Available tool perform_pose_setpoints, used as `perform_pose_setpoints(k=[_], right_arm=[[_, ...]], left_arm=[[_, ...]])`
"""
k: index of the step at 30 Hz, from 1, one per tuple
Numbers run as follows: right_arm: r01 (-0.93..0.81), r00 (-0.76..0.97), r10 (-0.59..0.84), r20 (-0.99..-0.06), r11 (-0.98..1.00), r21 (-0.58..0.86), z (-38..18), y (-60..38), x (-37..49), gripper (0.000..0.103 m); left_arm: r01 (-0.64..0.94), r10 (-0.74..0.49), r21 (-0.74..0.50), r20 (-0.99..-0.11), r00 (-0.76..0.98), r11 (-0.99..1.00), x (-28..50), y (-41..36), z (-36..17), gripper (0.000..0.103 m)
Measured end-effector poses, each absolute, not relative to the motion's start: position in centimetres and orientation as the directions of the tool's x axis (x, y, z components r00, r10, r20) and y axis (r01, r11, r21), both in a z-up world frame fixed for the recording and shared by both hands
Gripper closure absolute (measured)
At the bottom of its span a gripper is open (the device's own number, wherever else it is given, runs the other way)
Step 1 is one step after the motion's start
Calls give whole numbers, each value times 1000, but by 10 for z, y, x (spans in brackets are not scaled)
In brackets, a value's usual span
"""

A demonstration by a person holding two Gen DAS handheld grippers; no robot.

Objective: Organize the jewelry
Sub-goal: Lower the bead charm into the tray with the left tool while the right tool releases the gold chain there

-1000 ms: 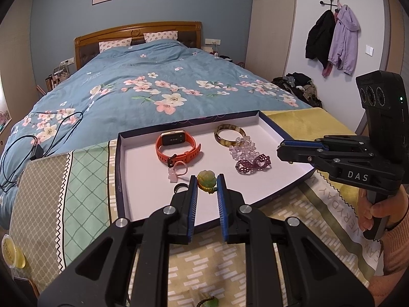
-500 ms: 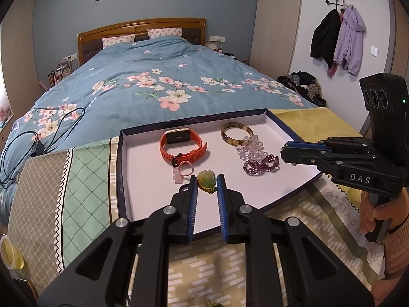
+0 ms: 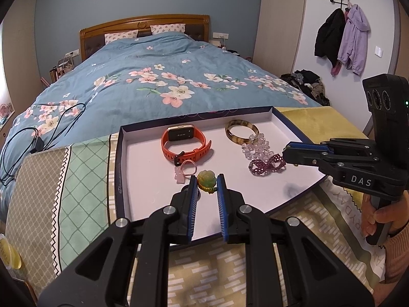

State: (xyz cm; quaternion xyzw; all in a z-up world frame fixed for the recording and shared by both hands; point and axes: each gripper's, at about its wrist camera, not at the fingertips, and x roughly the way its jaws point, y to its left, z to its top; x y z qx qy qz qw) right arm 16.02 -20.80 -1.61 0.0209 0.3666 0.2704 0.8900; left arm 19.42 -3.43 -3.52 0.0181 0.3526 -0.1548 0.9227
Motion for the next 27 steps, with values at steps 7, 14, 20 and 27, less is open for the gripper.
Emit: perform_pose_setpoints(k=[7,14,20,27], right_arm=[[-455,584,487,-649,859,235,-19,-209,165,94],[-442,576,475,-665,866,235,-26,-208,169,94],[-434,568,457,-685,873,223,-33,-205,172,94],[-425,562,439,-701,880,211,-38,-203,175,93]], left_arm=[[285,-264,-80,-668,695,955,202,-34,-41,87],[275,-253,-82,-691,677,958,210,-35,-51,87],[269,-249,-85,-706,663,959,216,-36,-59,87],[267,-246,-87,-720,649,960,221,-37,-66,87]])
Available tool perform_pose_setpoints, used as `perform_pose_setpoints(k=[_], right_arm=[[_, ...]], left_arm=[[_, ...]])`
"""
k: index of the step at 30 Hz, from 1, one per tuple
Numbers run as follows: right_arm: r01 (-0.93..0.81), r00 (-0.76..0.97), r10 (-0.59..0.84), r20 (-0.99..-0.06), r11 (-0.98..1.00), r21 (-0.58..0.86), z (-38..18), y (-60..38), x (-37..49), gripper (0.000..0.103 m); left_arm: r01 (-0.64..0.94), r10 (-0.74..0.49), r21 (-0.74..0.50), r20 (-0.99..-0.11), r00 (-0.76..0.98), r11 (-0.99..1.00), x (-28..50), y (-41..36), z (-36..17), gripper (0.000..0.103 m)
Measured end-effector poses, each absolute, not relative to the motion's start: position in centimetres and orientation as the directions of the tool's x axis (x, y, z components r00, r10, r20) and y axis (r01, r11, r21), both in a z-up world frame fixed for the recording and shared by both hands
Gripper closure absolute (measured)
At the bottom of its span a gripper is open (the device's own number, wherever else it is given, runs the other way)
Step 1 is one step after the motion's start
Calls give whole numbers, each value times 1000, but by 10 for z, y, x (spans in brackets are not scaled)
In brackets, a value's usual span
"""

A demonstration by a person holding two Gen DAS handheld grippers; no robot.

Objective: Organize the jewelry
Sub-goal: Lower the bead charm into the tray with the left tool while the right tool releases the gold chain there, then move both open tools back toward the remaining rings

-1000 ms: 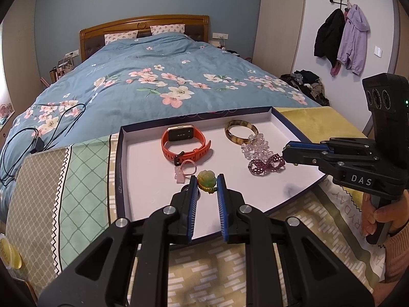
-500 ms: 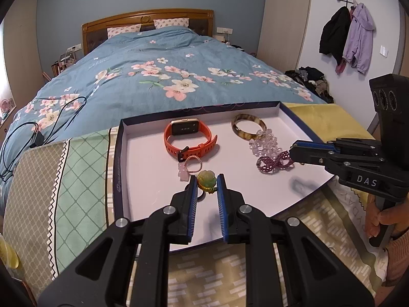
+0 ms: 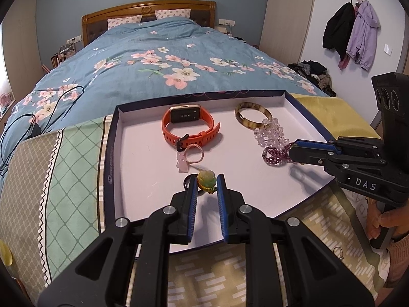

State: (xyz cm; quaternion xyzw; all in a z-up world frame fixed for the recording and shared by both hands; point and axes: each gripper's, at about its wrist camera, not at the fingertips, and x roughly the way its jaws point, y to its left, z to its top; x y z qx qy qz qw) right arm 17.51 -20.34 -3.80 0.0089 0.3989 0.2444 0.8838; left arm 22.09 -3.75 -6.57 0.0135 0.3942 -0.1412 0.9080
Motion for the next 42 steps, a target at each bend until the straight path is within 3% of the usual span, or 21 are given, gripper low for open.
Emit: perform_pose_setpoints(k=[13,15,19,23,30,32,34,42], right_arm=[[-385,583,423,-693,895,223,-38,-213,176,87],[-377,590,428,-684,896,236,-36,-217,174,76],[-373,602,439,-667,893,252,-30,-222,171,70],[-378,612,452,-649,888,262,-23,-225,162,53],[-417,610,488,-625,868,270,-12,-228,130,43],[-424,604,489,-630,866,266,-13,-227,122,41],[-418,605,469,-643,875,245,-15,-227,113,31],[-429,566,446,-694,877,214,-32,-221,82,26]], left_arm=[[261,-252,-100,-718,649,960,220,-35,-68,85],[256,-247,-96,-707,662,962,216,-33,-65,82],[248,-237,-83,-681,693,965,205,-28,-53,77],[248,-227,-62,-653,723,967,187,-22,-43,68],[248,-243,-79,-615,750,965,149,3,-30,61],[251,-246,-81,-623,742,965,140,9,-32,61],[257,-247,-78,-631,735,963,130,13,-36,61],[305,-268,-76,-700,661,949,93,16,-60,59]])
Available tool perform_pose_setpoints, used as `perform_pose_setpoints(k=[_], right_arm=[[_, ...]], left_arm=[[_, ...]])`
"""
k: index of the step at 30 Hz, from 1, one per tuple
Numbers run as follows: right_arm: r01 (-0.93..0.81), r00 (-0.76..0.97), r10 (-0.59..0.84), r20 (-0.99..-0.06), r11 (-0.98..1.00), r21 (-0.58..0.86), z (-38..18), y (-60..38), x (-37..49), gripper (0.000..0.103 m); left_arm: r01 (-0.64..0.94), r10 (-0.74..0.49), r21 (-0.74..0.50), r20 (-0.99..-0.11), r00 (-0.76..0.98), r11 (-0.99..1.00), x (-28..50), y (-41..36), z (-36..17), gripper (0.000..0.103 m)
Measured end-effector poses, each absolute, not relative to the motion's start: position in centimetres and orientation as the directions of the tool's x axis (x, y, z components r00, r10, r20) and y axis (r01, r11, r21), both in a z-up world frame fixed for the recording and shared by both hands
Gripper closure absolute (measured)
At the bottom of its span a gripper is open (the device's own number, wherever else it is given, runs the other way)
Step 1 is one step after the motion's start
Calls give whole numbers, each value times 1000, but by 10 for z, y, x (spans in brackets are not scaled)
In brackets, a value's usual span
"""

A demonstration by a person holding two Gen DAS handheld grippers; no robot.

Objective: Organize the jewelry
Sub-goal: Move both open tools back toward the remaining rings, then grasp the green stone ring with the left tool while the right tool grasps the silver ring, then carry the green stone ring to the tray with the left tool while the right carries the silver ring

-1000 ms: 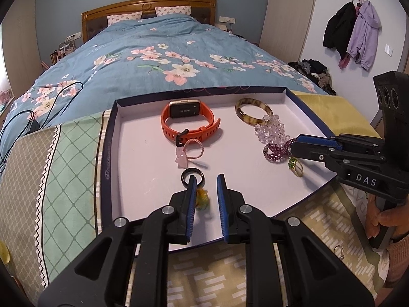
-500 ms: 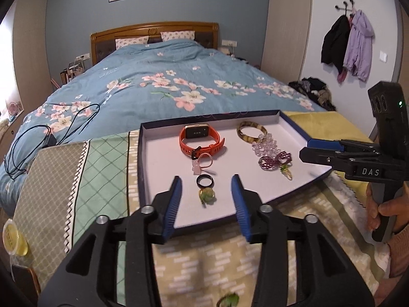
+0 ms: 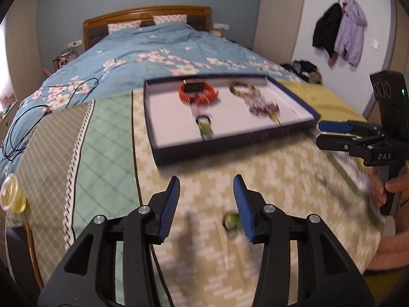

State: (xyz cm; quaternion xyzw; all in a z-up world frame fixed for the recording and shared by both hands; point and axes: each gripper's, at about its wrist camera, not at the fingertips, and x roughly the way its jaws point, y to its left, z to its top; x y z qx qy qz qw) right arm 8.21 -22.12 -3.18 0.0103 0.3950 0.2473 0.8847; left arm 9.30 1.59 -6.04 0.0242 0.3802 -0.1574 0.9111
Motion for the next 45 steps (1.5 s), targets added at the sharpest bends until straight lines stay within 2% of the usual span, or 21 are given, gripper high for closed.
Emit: perform_pose_setpoints(k=[10,16,19,20,22,24,27,31,45], right_arm=[[-456,533,405,-743,877,151,-46,-208,52,24],[-469,526,414,-743,870,153,-45,-205,46,25],[-490,507,421,-752,859,151,-48,-200,42,36],[-495,499,423,-757,855,152,-50,-198,42,43],[-499,492,416,-765,855,144,-51,-195,41,49],[-502,492,414,-766,853,139,-51,-194,41,61],[-497,499,400,-769,859,125,-51,-195,40,70],[-483,507,383,-772,868,114,-52,-200,42,85],[-481,532,423,-733,864,150,-41,-207,45,87]], left_arm=[[348,-279,-70,-748,602,935,72,6,-75,58],[358,-280,-72,-770,573,931,77,-5,-80,66],[368,-291,-78,-771,567,926,79,-10,-80,68],[368,-285,-70,-771,570,927,79,-12,-80,68],[372,-287,-71,-771,568,926,79,-14,-80,73],[372,-288,-72,-771,568,925,80,-16,-80,78],[367,-293,-83,-771,565,926,81,-16,-80,86],[365,-293,-85,-772,564,927,84,-17,-81,86],[346,-283,-85,-767,576,934,88,-19,-81,88]])
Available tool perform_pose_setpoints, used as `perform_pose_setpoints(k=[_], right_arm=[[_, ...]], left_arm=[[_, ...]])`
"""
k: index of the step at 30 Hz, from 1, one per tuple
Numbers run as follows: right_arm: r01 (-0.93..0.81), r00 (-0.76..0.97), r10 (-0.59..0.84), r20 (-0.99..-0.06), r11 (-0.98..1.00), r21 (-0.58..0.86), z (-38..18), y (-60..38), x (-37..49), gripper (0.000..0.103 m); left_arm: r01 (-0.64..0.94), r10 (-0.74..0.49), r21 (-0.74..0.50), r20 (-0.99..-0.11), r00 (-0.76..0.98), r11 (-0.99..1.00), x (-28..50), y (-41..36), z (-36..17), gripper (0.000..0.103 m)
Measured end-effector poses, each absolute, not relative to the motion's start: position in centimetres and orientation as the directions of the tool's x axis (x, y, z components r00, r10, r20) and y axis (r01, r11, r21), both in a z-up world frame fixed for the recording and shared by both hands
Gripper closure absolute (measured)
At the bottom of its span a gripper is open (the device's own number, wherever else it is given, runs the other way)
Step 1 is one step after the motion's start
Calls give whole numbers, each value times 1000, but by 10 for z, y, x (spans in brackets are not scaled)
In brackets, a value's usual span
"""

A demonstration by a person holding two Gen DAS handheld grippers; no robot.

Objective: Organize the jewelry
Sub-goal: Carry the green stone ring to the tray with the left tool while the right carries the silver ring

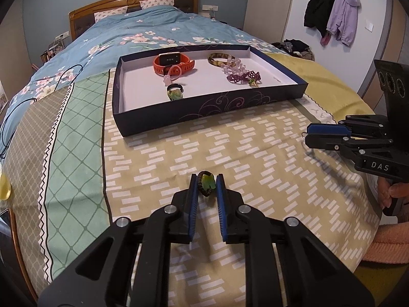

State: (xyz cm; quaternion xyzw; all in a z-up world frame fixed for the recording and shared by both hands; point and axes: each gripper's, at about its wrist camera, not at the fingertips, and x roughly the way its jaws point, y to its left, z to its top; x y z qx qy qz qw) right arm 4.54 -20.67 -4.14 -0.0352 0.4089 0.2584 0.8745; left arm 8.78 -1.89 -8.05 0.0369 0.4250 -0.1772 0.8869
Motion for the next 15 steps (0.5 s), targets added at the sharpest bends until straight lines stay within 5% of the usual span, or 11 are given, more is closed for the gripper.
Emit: perform_pose_setpoints(k=[15], right_arm=[[-460,596,466,-654,866,197,-20,-213,61,87]], left_arm=[[341,-316,-112,-710,630,933,94,-21,-57,88]])
